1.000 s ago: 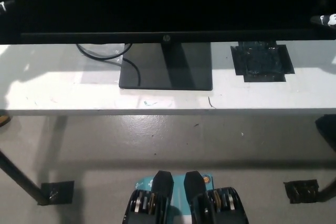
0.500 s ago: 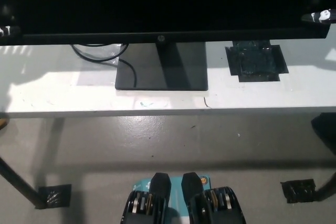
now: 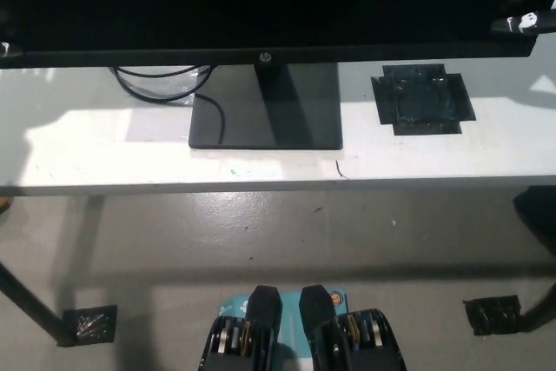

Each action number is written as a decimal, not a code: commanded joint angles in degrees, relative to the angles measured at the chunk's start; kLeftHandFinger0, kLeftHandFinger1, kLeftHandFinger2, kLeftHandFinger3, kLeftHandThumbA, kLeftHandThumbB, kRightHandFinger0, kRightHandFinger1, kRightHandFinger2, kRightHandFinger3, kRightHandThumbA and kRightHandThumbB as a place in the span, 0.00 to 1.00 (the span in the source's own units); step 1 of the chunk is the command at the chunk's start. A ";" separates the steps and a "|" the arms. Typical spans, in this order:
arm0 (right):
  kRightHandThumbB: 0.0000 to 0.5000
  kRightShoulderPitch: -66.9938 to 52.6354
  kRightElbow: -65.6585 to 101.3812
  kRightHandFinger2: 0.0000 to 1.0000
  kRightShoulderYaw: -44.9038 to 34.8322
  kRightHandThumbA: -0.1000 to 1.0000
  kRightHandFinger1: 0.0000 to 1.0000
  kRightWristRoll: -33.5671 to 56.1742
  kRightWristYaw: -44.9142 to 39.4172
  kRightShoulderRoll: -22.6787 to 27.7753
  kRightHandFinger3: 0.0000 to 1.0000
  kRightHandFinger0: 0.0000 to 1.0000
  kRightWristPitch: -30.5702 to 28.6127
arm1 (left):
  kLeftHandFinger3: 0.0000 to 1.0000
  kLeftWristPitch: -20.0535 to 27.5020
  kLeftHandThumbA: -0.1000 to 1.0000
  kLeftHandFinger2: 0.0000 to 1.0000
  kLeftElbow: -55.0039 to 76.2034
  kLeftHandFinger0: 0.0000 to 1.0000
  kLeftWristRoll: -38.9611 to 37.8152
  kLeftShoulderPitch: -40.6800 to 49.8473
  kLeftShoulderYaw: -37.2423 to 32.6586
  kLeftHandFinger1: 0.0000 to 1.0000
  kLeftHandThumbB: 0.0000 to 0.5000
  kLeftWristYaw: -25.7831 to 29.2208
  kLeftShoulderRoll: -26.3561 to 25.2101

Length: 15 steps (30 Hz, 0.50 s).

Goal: The monitor is placed at the center of the table and the robot uses both its hand to grab the left and right sides of the monitor to tilt the angle of the monitor downwards

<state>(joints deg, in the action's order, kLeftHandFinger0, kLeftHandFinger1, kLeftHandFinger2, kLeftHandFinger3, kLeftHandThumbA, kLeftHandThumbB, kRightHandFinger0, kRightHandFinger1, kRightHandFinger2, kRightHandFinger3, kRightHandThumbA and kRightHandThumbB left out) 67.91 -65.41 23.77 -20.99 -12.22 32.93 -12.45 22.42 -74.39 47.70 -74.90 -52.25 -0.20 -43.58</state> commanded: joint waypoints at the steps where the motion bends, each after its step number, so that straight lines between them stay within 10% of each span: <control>1: 1.00 13.40 -3.39 1.00 9.33 0.57 1.00 -15.65 22.62 -5.63 1.00 1.00 -7.35 | 1.00 -5.52 0.88 1.00 -1.33 1.00 8.89 -13.67 -3.39 1.00 0.95 16.53 2.95; 15: 1.00 17.46 -10.36 1.00 26.26 0.67 1.00 -29.87 52.39 -8.18 1.00 1.00 4.56 | 1.00 -11.92 0.83 1.00 -5.01 1.00 12.96 -16.24 -8.46 1.00 1.00 29.87 6.60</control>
<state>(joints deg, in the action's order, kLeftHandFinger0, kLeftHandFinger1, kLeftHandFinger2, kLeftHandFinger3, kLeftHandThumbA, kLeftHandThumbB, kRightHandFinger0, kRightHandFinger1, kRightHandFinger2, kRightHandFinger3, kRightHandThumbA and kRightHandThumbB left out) 70.01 -72.90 35.14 -27.54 1.21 31.48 -13.27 21.62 -78.76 51.07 -76.18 -56.45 5.60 -41.49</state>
